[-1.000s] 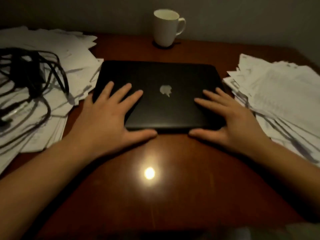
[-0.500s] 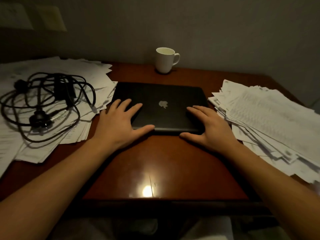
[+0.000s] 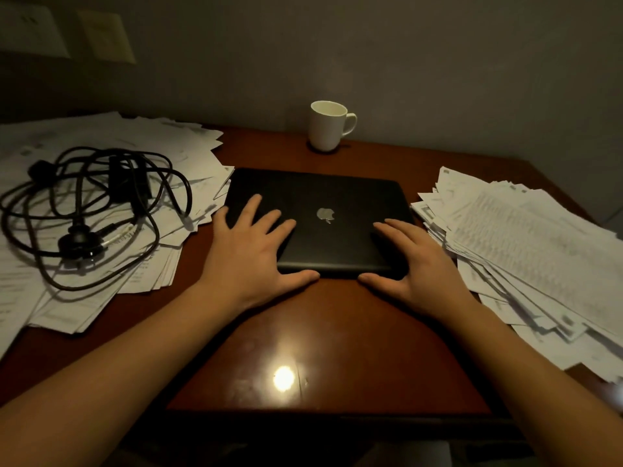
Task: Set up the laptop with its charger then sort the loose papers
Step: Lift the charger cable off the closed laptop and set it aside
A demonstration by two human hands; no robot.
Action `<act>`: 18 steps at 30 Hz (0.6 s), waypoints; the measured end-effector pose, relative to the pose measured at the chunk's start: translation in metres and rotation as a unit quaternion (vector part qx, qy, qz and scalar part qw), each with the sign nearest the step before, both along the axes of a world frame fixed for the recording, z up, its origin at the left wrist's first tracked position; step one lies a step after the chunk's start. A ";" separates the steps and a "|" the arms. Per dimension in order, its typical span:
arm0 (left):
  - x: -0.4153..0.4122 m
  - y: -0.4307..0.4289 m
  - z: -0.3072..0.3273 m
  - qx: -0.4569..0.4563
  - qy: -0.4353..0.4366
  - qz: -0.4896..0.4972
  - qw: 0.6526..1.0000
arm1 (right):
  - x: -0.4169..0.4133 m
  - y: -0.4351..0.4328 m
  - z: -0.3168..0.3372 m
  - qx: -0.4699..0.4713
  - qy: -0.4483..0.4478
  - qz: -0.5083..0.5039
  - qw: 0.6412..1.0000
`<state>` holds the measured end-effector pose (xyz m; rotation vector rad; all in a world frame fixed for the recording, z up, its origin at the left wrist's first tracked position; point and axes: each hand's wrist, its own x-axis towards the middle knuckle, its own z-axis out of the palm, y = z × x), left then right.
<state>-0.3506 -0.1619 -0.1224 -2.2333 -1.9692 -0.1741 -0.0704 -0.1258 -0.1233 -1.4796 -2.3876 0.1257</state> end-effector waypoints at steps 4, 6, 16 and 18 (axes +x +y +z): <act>0.001 0.001 0.006 0.032 0.053 -0.048 0.997 | 0.000 -0.011 -0.005 0.061 -0.065 0.015 0.996; 0.000 0.000 0.005 0.046 0.045 -0.057 0.996 | 0.000 -0.022 -0.007 0.092 -0.080 0.036 0.992; -0.001 0.003 0.012 0.075 0.004 -0.075 0.994 | 0.004 -0.061 -0.006 0.157 -0.076 0.173 0.969; -0.002 0.004 0.012 0.085 -0.002 -0.081 0.993 | 0.003 -0.060 -0.005 0.132 -0.093 0.162 0.973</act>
